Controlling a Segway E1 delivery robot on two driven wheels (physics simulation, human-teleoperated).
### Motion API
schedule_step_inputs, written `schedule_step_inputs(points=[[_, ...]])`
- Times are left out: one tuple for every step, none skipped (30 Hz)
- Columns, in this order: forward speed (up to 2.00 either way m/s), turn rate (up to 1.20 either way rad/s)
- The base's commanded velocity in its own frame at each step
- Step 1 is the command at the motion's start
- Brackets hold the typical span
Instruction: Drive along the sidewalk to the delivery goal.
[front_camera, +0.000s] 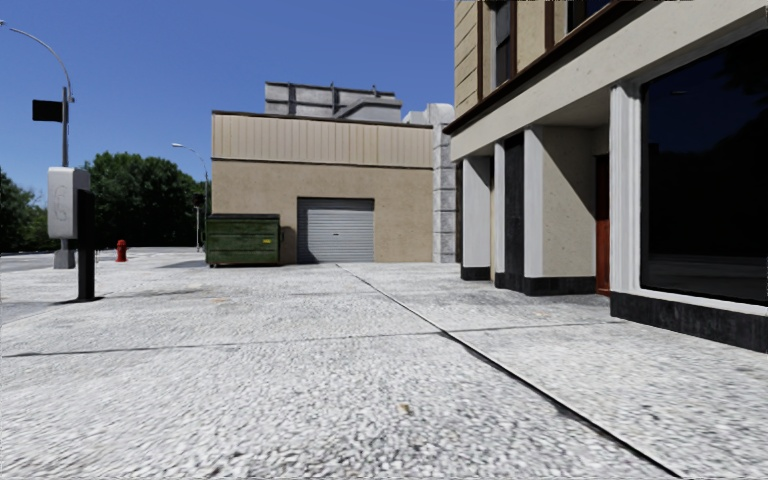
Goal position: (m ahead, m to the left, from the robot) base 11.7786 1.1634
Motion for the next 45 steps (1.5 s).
schedule_step_inputs(points=[[2.00, -0.47], [2.00, -0.47], [2.00, -0.47], [2.00, -0.47], [2.00, -0.39], [2.00, -0.39], [2.00, -0.25], [2.00, -0.14], [2.00, -0.08], [2.00, -0.08], [2.00, -0.05], [2.00, 0.00], [2.00, 0.00], [2.00, 0.00], [2.00, 0.00], [2.00, 0.00], [2.00, 0.00], [2.00, 0.00], [2.00, 0.00], [2.00, 0.00], [2.00, 0.00], [2.00, 0.00], [2.00, 0.00], [2.00, 0.00], [2.00, 0.00], [2.00, 0.00], [2.00, 0.00], [2.00, 0.00], [2.00, 0.00], [2.00, 0.00], [1.84, 0.00], [1.86, 0.00], [1.93, 0.00], [1.93, 0.00], [1.94, 0.00], [1.91, 0.00], [1.91, 0.00], [1.90, 0.00], [1.89, 0.00], [1.90, 0.00], [1.90, 0.00], [1.90, 0.00], [1.90, 0.00], [1.90, 0.00], [1.90, 0.00]])
